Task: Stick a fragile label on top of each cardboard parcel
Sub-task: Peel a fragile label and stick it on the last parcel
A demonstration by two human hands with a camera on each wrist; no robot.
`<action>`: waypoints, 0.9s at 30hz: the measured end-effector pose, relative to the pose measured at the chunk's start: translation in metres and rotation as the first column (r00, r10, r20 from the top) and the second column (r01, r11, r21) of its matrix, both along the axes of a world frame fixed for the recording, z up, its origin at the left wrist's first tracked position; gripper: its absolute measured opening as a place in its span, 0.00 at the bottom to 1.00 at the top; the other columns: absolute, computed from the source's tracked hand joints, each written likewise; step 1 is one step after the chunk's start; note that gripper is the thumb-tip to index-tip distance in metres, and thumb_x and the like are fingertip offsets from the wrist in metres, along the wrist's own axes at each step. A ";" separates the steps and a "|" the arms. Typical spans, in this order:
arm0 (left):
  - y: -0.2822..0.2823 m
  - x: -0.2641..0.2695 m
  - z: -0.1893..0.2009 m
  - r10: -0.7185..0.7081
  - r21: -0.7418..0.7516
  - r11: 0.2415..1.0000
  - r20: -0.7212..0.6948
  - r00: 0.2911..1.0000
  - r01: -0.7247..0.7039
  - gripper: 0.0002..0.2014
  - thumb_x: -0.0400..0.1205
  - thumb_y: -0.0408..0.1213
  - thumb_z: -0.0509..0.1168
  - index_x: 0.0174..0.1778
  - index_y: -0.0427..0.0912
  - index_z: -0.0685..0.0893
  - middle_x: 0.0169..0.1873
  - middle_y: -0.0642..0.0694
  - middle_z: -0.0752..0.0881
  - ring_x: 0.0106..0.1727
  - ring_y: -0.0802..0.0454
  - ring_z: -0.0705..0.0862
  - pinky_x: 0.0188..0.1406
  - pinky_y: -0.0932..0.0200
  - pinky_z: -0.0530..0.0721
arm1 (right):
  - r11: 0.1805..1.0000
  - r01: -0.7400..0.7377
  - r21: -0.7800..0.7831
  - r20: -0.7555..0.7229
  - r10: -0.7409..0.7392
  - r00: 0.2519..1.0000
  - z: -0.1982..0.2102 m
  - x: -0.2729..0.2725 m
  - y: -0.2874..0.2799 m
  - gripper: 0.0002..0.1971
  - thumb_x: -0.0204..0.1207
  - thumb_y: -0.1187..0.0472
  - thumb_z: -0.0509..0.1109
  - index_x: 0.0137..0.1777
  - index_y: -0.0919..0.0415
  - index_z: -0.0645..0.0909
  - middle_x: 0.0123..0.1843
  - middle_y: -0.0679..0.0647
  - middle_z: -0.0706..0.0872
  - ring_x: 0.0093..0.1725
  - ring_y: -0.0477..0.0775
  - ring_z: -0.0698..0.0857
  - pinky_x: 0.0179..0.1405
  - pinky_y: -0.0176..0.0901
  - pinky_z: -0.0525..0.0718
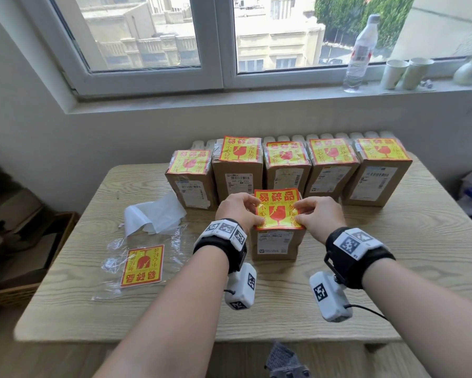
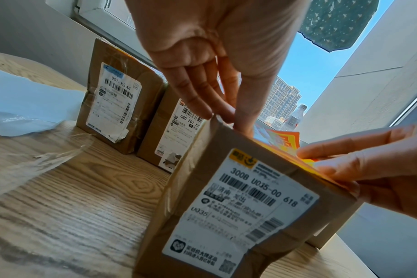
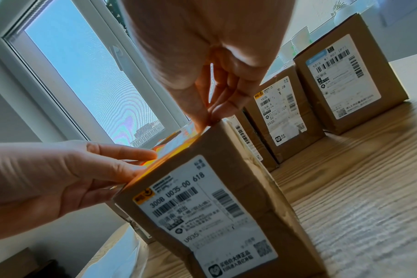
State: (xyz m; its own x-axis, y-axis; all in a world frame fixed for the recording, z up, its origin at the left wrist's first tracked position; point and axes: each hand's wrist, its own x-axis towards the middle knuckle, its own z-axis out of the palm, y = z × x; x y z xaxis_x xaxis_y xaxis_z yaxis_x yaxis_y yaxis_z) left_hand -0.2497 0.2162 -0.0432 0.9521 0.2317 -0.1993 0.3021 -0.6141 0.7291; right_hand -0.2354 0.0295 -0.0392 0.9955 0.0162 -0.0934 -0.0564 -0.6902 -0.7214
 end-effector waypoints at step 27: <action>0.009 0.006 -0.001 -0.003 -0.140 0.990 0.027 1.000 0.007 0.26 0.69 0.43 0.80 0.62 0.59 0.81 0.66 0.46 0.74 0.61 0.50 0.80 0.61 0.46 0.85 | 0.997 -0.024 -0.068 0.010 0.024 1.000 -0.004 0.004 -0.004 0.22 0.74 0.54 0.75 0.69 0.47 0.81 0.59 0.50 0.72 0.62 0.53 0.79 0.50 0.41 0.84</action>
